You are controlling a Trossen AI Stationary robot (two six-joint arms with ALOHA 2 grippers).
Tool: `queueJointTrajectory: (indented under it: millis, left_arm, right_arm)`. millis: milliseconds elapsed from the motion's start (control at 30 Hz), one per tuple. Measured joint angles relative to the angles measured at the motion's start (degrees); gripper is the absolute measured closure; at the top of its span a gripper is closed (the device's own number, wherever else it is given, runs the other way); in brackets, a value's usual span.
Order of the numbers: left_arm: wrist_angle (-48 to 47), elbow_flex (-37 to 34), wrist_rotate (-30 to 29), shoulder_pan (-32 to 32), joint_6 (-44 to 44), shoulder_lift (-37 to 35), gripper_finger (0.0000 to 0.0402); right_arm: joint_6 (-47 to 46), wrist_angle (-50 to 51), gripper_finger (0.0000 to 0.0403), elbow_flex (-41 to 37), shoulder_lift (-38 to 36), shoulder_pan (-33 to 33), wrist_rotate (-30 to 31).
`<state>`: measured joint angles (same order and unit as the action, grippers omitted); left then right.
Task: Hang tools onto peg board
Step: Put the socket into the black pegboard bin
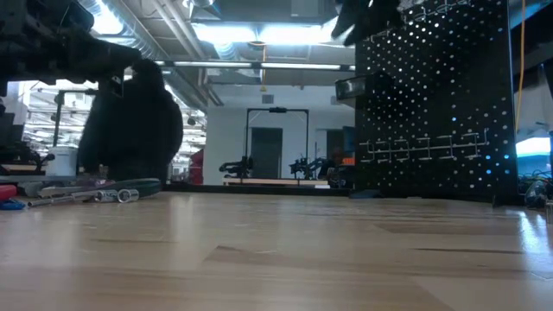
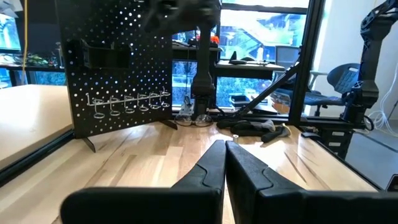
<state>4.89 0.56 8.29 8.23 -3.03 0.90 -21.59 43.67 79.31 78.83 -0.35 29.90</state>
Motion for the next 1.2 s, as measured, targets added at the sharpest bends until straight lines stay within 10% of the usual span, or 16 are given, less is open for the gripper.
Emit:
queueJointTrajectory:
  millis: [500, 1200]
  left_arm:
    - [0.04, 0.0, 0.01, 0.0, -0.76, -0.01, 0.04]
    - [0.26, 0.0, 0.0, 0.0, -0.15, -0.02, 0.04]
  right_arm:
    - [-27.49, 15.35, 0.0178, -4.07, 0.26, 20.76, -7.75]
    - [-66.75, 1.87, 0.0178, -33.7, 0.45, 33.11, -21.98]
